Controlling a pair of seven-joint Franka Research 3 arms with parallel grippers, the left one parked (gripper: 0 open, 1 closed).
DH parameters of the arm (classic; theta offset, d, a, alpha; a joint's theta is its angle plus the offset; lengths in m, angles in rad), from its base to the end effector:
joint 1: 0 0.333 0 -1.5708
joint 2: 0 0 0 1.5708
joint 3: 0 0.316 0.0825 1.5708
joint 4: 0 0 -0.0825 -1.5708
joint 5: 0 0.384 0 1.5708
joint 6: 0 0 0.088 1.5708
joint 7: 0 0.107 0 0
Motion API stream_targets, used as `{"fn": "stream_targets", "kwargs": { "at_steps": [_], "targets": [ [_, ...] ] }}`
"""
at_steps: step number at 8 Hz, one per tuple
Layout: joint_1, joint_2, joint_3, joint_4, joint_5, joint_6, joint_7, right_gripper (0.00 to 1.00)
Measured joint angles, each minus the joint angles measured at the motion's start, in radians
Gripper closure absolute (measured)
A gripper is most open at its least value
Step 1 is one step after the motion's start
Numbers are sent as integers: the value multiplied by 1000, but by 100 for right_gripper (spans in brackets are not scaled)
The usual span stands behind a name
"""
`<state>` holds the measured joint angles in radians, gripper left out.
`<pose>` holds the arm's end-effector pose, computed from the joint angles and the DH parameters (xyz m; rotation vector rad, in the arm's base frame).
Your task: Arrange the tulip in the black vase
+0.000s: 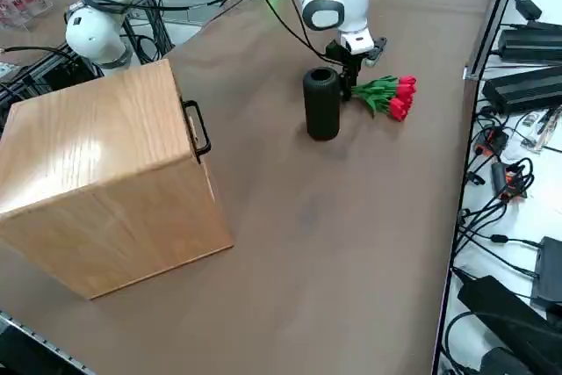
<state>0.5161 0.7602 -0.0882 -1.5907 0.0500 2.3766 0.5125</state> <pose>0.6328 0.2983 0.1906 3.1281 -0.1489 0.0584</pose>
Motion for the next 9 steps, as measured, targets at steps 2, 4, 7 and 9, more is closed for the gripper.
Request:
{"fn": "stream_targets", "kwargs": {
  "at_steps": [2,4,7,9],
  "targets": [
    [0,-3,-1,2,0,0,33,86],
    [1,-9,-1,18,1,9,59,86],
    [2,-58,-4,64,1,10,71,86],
    [5,-98,-20,79,-50,10,72,89]
  ]
}}
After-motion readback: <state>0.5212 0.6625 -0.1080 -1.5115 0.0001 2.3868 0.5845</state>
